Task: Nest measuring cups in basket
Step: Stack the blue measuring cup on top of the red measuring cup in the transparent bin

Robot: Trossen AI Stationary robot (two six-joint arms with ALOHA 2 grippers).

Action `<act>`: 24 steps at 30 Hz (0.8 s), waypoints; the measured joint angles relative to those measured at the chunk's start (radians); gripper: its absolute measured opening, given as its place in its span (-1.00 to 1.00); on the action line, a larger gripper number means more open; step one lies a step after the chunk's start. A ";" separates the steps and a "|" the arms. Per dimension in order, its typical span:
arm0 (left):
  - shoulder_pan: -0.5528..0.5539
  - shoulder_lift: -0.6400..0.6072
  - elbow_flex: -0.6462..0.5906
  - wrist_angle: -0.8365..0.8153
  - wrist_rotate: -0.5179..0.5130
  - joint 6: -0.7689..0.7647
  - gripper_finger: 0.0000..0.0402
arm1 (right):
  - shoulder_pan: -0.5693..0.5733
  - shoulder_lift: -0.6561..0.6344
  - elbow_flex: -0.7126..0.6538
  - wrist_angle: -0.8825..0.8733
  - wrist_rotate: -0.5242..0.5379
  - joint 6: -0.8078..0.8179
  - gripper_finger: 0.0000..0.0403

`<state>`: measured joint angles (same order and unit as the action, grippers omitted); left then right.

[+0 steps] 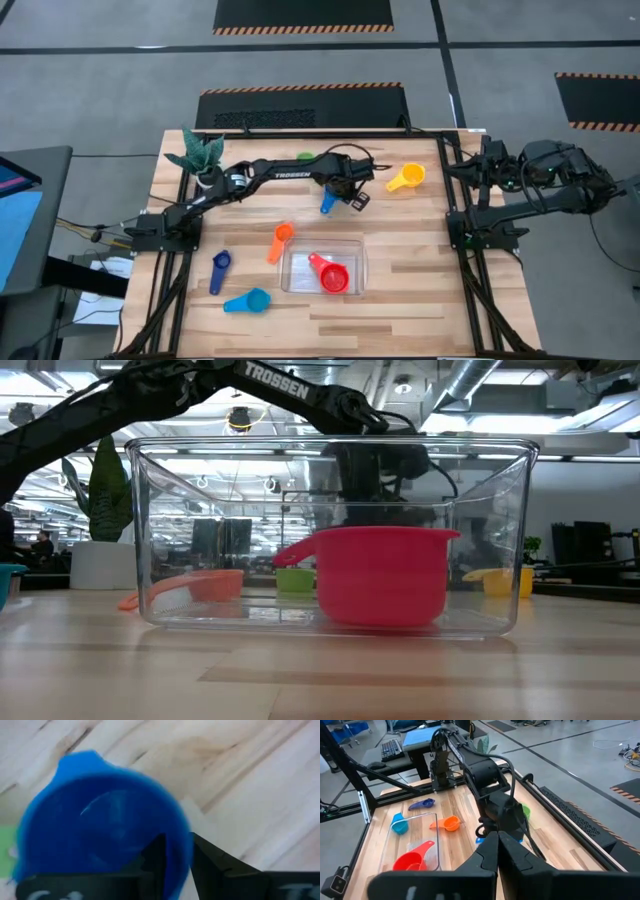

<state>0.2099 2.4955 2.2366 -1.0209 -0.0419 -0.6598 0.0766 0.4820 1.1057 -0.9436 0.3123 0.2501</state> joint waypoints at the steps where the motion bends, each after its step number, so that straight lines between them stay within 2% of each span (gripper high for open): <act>1: -0.001 0.005 0.001 0.014 0.012 0.003 -0.67 | 0.000 0.000 0.000 0.000 0.000 0.000 -0.87; 4: -0.006 0.012 0.000 -0.002 0.059 0.045 -0.70 | 0.000 0.000 0.000 -0.002 0.000 0.002 -0.87; 8: -0.012 0.016 0.002 0.007 0.081 0.097 -0.94 | 0.000 0.000 0.000 -0.003 0.001 0.003 -0.87; 13: -0.019 0.018 0.068 0.038 0.179 0.165 -0.99 | 0.000 0.000 0.000 -0.003 0.001 0.003 -0.87; 15: -0.031 0.015 0.119 0.054 0.225 0.235 -0.99 | 0.000 0.000 0.000 -0.003 0.001 0.003 -0.87; 18: -0.060 -0.068 0.084 0.131 0.322 0.378 -1.00 | 0.000 0.000 0.000 -0.003 0.001 0.004 -0.87; 24: -0.186 -0.207 0.093 -0.019 0.273 0.713 -1.00 | 0.000 0.000 0.000 -0.005 0.001 0.014 -0.87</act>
<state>0.0242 2.2889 2.3299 -1.0402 0.2315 0.0529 0.0767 0.4824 1.1057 -0.9489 0.3134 0.2642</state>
